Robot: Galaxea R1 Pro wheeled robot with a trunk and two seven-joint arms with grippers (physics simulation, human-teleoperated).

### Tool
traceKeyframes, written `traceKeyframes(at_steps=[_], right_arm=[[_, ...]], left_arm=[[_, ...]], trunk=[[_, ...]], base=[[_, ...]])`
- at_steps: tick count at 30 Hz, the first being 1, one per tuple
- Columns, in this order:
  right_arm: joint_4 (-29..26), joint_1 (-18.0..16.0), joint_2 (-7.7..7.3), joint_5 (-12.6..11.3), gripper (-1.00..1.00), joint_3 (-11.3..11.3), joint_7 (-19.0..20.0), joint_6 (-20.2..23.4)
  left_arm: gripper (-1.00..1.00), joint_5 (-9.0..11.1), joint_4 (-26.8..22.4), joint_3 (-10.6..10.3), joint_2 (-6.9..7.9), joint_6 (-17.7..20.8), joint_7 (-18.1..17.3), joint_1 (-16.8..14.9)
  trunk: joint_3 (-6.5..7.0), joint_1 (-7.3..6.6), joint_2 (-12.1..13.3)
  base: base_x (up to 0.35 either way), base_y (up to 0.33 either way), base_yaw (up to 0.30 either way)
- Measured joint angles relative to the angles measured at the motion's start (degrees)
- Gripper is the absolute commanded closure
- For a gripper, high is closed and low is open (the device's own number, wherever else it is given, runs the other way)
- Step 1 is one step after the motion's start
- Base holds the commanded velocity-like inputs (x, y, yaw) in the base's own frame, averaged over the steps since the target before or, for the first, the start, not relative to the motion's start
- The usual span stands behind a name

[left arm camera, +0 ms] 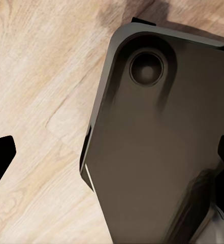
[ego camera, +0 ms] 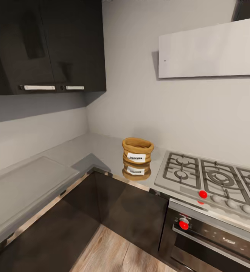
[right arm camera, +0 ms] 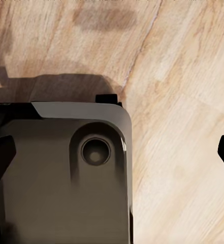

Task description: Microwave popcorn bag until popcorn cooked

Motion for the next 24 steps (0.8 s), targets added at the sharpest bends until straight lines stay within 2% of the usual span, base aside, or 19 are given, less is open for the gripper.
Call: traceKeyframes(at_steps=[14,24], right_arm=[[0.00,0.00,-0.03,0.00,-1.00,0.00,0.00,0.01],[-0.01,0.00,0.10,0.00,-1.00,-0.03,-0.03,-0.19]], left_arm=[[-1.00,0.07,0.00,0.05,-0.01,0.01,-0.14,0.00],[-1.00,0.01,0.00,0.03,-0.16,0.01,-0.19,0.00]], trunk=[[2.52,-3.07,5.62],[2.52,-3.08,5.63]], base=[[0.000,0.000,0.000],[0.000,0.000,0.000]])
